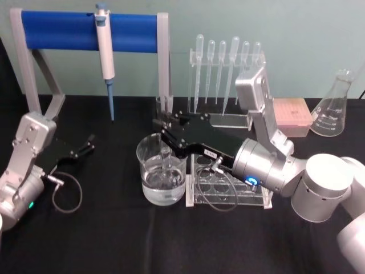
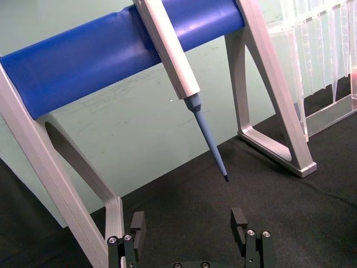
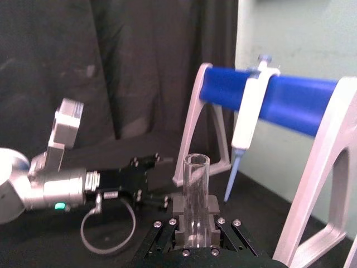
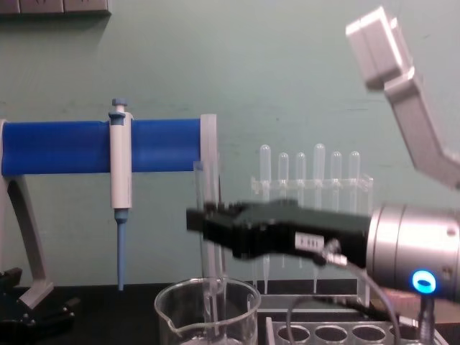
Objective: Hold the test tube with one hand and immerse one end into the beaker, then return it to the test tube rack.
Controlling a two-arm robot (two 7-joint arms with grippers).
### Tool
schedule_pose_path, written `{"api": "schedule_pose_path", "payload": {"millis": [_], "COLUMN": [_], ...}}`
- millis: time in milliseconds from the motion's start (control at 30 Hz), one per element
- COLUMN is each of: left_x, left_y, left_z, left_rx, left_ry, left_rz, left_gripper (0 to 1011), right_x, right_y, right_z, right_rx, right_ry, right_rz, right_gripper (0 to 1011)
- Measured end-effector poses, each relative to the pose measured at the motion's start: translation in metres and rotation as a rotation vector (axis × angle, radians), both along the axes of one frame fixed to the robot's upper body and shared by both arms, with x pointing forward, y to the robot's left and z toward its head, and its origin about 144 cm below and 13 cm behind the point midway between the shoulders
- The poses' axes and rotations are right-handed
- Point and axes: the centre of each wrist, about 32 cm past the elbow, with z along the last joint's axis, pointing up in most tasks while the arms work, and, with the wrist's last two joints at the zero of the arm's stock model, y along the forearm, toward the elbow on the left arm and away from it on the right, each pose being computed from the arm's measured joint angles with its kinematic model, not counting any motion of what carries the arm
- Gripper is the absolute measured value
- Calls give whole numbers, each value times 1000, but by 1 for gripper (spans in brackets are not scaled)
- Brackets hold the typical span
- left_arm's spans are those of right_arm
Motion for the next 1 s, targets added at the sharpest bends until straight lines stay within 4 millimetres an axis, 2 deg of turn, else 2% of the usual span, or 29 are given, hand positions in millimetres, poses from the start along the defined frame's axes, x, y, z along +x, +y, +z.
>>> {"api": "schedule_pose_path", "payload": {"millis": [167,300,1000], "left_x": [0,0,0], "left_y": [0,0,0], "left_z": [0,0,0], "left_rx": [0,0,0], "left_ry": [0,0,0], "left_rz": [0,0,0], "left_gripper": [1000,1000,1000], "right_x": [-1,-2,-3], "right_y": [-1,-1,-1], "right_z": [-20,-26,-28], "right_rx": [3,6,11], "right_ry": [15,19,19], "right_rz": [11,12,9], "right_gripper": [226,226,226]}}
